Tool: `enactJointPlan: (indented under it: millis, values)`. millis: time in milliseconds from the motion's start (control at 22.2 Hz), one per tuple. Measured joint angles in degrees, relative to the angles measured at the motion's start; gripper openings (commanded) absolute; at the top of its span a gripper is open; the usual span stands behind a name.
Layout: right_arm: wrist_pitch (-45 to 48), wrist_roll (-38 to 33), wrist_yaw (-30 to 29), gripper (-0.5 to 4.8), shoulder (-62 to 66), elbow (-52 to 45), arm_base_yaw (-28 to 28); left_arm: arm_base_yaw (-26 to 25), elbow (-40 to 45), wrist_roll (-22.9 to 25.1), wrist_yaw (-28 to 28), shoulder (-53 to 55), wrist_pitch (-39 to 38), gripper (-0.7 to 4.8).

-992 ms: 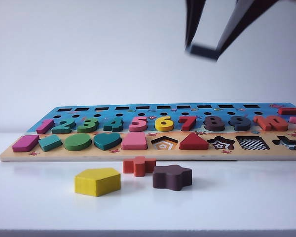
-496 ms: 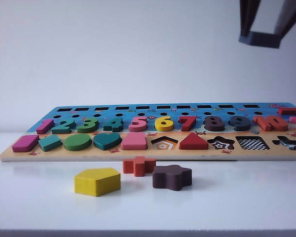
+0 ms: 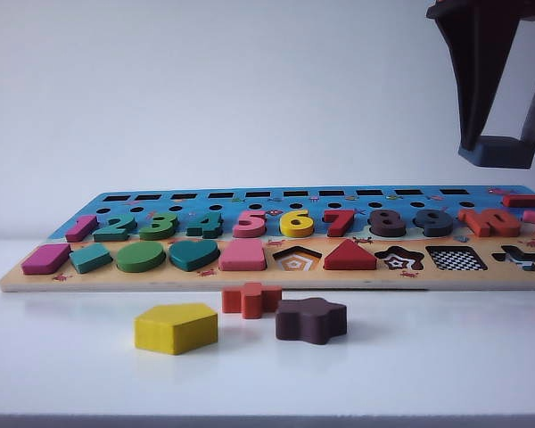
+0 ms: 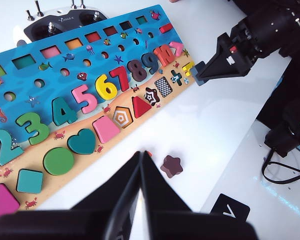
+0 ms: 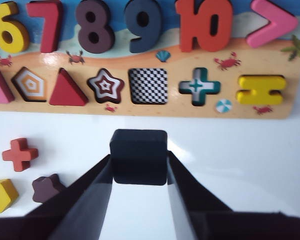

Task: Insert the cube into the slot.

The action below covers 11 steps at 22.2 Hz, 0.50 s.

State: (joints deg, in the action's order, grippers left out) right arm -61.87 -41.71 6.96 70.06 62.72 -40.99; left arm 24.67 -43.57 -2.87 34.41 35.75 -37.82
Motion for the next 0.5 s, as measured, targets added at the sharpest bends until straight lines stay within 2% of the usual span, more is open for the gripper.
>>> enactJointPlan:
  millis: [496]
  values:
    - [4.7,2.47,-1.64,0.26,6.84,-0.15,1.03,0.0,0.0,0.0,0.0,0.0,0.02,0.1]
